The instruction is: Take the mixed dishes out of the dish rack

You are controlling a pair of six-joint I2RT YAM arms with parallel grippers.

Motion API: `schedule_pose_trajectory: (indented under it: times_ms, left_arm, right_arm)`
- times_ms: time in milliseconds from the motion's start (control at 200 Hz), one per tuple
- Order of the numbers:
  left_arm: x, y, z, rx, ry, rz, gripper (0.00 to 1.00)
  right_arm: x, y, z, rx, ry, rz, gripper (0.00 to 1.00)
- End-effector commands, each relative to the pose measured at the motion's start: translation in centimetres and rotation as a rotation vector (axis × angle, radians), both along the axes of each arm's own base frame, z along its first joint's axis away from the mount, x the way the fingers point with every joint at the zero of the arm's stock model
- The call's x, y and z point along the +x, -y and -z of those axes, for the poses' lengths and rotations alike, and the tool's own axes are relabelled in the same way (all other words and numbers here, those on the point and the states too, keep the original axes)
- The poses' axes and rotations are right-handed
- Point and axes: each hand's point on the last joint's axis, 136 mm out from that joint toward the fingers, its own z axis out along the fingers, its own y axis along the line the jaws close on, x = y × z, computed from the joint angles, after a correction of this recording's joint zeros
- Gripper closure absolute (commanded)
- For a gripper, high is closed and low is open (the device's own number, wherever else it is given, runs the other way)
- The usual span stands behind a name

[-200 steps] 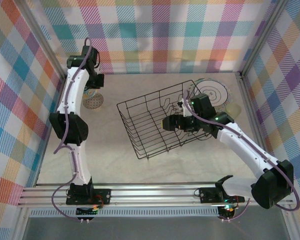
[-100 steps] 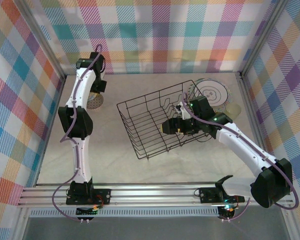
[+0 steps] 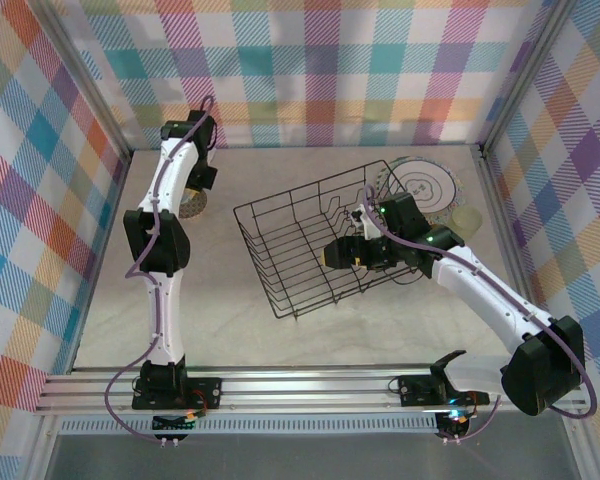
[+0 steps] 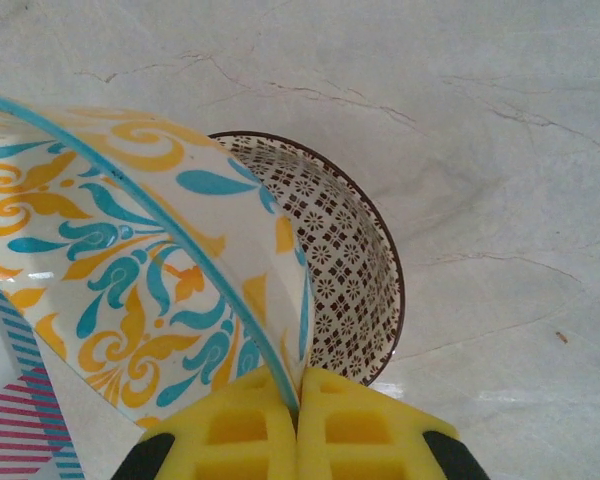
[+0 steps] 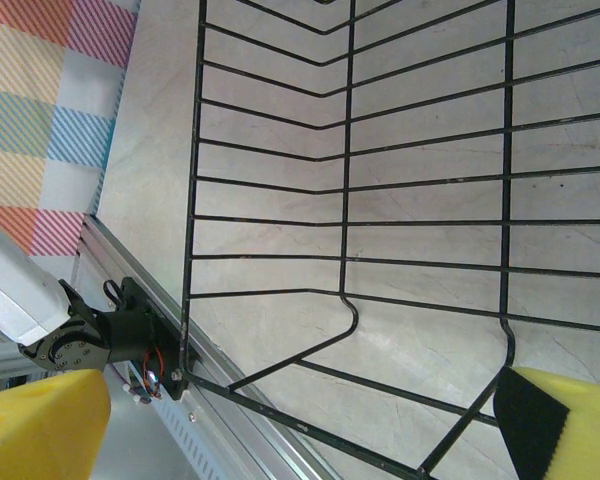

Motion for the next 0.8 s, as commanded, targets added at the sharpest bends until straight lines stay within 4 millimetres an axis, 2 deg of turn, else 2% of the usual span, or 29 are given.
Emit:
schedule_pose_trajectory:
  times_ms: [0, 310, 795]
  left_arm:
    - [-0.2, -0.2, -0.1, 0.053, -0.017, 0.02, 1.0]
    - [-1.2, -0.3, 1.6, 0.087, -0.078, 0.028, 1.0]
    - [-1.1, 0.0, 3.3, 0.118, -0.113, 0.033, 1.0]
  right_arm:
    - [-0.1, -0.1, 0.6, 0.001, -0.009, -0.007, 0.01]
    - [-0.3, 0.2, 0.8, -0.007, -0.011, 0.005, 0.01]
    - [-0.4, 0.6, 1.2, -0.019, -0.014, 0.021, 0.01]
